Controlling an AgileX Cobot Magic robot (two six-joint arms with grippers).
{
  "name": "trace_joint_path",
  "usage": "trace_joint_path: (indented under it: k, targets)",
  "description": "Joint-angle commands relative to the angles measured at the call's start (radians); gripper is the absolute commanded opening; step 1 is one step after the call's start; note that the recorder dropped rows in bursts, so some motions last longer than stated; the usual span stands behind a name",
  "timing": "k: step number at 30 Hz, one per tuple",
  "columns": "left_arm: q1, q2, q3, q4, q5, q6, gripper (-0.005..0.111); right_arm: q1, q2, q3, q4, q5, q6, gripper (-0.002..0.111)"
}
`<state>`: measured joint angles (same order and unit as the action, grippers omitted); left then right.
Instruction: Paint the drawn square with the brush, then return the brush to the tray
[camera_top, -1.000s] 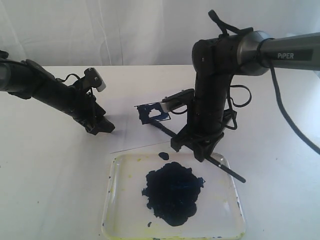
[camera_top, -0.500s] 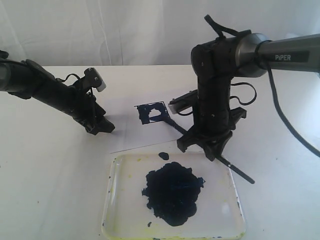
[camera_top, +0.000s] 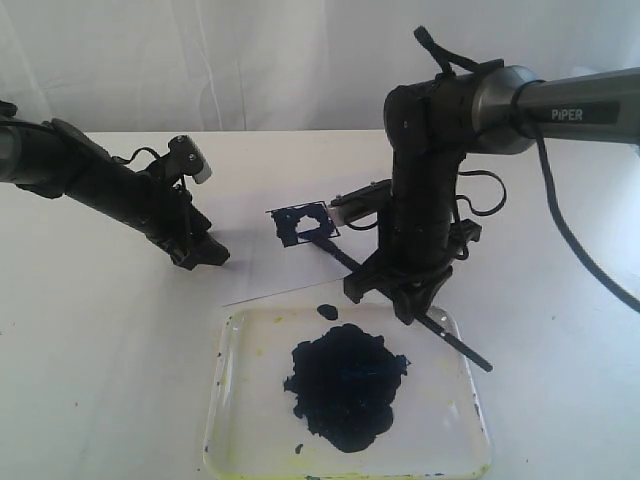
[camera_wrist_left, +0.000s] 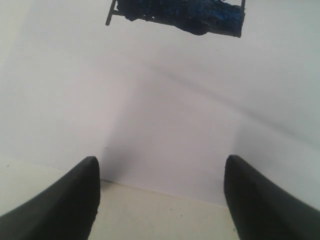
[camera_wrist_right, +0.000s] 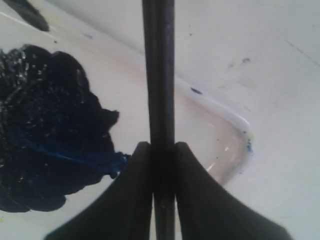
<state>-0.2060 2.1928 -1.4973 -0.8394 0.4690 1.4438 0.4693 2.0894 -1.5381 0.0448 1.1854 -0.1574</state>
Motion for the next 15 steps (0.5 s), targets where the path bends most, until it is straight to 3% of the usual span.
trace_joint_path:
  k: [1, 15]
  targets:
    - [-0.005, 0.031, 0.020, 0.096, 0.004, 0.009, 0.072, 0.001, -0.003, -0.020, 0.041, -0.013, -0.025, 0.000]
    - [-0.005, 0.031, 0.020, 0.096, 0.009, 0.009, 0.072, 0.029, -0.003, -0.020, 0.069, -0.035, -0.009, 0.000]
